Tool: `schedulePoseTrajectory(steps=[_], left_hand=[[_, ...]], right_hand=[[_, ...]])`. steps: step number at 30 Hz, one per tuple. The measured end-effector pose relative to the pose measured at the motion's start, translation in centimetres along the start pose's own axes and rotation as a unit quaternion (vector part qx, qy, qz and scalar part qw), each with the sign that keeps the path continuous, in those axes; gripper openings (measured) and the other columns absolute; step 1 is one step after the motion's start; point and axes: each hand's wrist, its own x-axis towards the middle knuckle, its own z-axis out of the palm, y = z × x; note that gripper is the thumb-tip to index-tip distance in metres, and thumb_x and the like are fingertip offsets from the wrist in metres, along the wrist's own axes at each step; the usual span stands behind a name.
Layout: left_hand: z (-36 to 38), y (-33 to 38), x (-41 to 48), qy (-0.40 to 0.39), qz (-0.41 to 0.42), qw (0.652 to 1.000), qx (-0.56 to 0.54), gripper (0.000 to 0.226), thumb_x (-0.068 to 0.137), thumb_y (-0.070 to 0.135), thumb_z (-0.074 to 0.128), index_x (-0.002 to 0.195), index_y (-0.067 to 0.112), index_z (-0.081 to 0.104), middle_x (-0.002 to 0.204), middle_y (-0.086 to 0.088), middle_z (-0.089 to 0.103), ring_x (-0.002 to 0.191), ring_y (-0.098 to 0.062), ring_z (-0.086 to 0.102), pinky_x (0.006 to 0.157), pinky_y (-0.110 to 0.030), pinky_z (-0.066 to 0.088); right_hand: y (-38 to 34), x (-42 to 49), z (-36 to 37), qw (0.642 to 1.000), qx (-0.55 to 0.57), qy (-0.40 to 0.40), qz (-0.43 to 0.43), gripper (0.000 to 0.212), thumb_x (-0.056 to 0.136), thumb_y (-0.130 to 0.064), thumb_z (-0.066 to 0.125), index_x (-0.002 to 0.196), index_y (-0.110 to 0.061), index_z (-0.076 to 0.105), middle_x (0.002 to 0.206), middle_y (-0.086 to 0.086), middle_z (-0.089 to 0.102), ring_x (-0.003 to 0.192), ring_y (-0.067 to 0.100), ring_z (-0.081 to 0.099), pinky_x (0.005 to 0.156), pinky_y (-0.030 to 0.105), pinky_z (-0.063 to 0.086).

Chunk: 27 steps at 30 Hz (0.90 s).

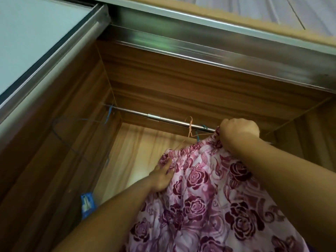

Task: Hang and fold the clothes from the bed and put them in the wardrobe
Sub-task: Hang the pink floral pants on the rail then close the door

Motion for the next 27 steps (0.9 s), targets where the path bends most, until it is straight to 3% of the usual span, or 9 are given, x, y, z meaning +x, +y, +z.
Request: schedulePoseTrajectory(steps=[6, 10, 12, 15, 18, 20, 22, 24, 27], left_hand=[[3.7, -1.8, -1.5, -0.022, 0.010, 0.998, -0.060, 0.059, 0.107, 0.049, 0.022, 0.159, 0.039, -0.004, 0.169, -0.005, 0.002, 0.155, -0.027, 0.002, 0.125, -0.049, 0.011], [4.4, -1.8, -3.5, 0.012, 0.003, 0.990, -0.141, 0.059, 0.108, 0.049, 0.023, 0.161, 0.035, 0.002, 0.169, 0.001, -0.002, 0.155, -0.022, -0.001, 0.126, -0.045, 0.004], [5.2, -1.1, -5.3, 0.009, 0.003, 0.980, -0.201, 0.066, 0.104, 0.058, 0.027, 0.160, 0.036, 0.000, 0.169, 0.005, -0.001, 0.154, -0.019, 0.002, 0.121, -0.038, 0.005], [7.1, -1.1, -8.2, -0.015, 0.007, 0.967, -0.254, 0.076, 0.094, 0.072, 0.030, 0.158, 0.045, -0.001, 0.168, 0.010, -0.001, 0.154, -0.019, 0.004, 0.121, -0.041, 0.010], [8.9, -5.1, -11.8, 0.049, -0.015, 0.991, -0.127, 0.075, 0.095, 0.068, 0.042, 0.158, 0.046, 0.006, 0.167, 0.004, 0.014, 0.153, -0.022, 0.015, 0.124, -0.046, 0.014], [10.2, -9.6, -14.8, 0.103, -0.110, 0.988, 0.018, 0.076, 0.096, 0.065, 0.045, 0.159, 0.040, 0.010, 0.165, -0.007, 0.020, 0.153, -0.028, 0.012, 0.122, -0.052, 0.014], [11.7, -13.2, -18.3, 0.109, -0.192, 0.971, 0.096, 0.077, 0.094, 0.065, 0.047, 0.159, 0.038, 0.014, 0.164, -0.014, 0.013, 0.153, -0.032, 0.006, 0.121, -0.057, 0.013], [13.2, -15.0, -21.9, 0.146, -0.227, 0.950, 0.156, 0.079, 0.092, 0.061, 0.053, 0.158, 0.039, 0.016, 0.164, -0.016, 0.005, 0.151, -0.035, 0.006, 0.117, -0.059, 0.021], [14.7, -15.9, -26.4, 0.169, -0.265, 0.932, 0.178, 0.088, 0.088, 0.056, 0.060, 0.158, 0.044, 0.008, 0.156, -0.018, 0.019, 0.140, -0.038, 0.028, 0.108, -0.056, 0.036]], right_hand=[[-1.1, -3.1, 2.5, 0.998, 0.040, 0.033, -0.037, 0.031, 0.100, -0.022, 0.044, 0.128, -0.011, 0.052, 0.124, 0.009, 0.066, 0.111, 0.033, 0.064, 0.072, 0.037, 0.039], [-0.6, -5.2, 3.4, 0.983, 0.165, 0.084, -0.015, 0.033, 0.096, -0.038, 0.055, 0.119, -0.014, 0.051, 0.108, 0.011, 0.069, 0.097, 0.037, 0.066, 0.065, 0.036, 0.040], [-0.3, -7.0, 3.8, 0.940, 0.330, 0.083, 0.022, 0.039, 0.092, -0.039, 0.063, 0.118, -0.016, 0.046, 0.096, 0.010, 0.066, 0.082, 0.034, 0.063, 0.059, 0.034, 0.039], [-0.6, -11.1, 5.2, 0.797, 0.594, 0.064, 0.083, 0.054, 0.086, -0.029, 0.076, 0.126, -0.027, 0.039, 0.086, -0.013, 0.057, 0.069, 0.004, 0.054, 0.055, 0.019, 0.040], [-1.6, -16.7, 7.5, 0.745, 0.662, 0.029, 0.076, 0.065, 0.084, -0.025, 0.079, 0.130, -0.037, 0.034, 0.095, -0.031, 0.051, 0.075, -0.013, 0.052, 0.064, 0.008, 0.038], [-2.4, -20.6, 9.1, 0.732, 0.678, -0.006, 0.073, 0.075, 0.084, -0.023, 0.078, 0.138, -0.041, 0.028, 0.099, -0.034, 0.053, 0.077, -0.016, 0.057, 0.067, 0.009, 0.041], [-3.0, -24.3, 10.9, 0.732, 0.676, -0.037, 0.081, 0.080, 0.086, -0.020, 0.076, 0.141, -0.044, 0.024, 0.099, -0.034, 0.055, 0.077, -0.020, 0.059, 0.062, 0.006, 0.043], [-3.6, -27.7, 12.5, 0.740, 0.661, -0.074, 0.101, 0.079, 0.086, -0.018, 0.075, 0.141, -0.042, 0.023, 0.098, -0.030, 0.058, 0.075, -0.015, 0.061, 0.059, 0.013, 0.046], [-4.2, -32.5, 14.8, 0.751, 0.635, -0.131, 0.124, 0.079, 0.082, -0.016, 0.076, 0.138, -0.040, 0.026, 0.095, -0.027, 0.058, 0.074, -0.005, 0.058, 0.068, 0.028, 0.045]])
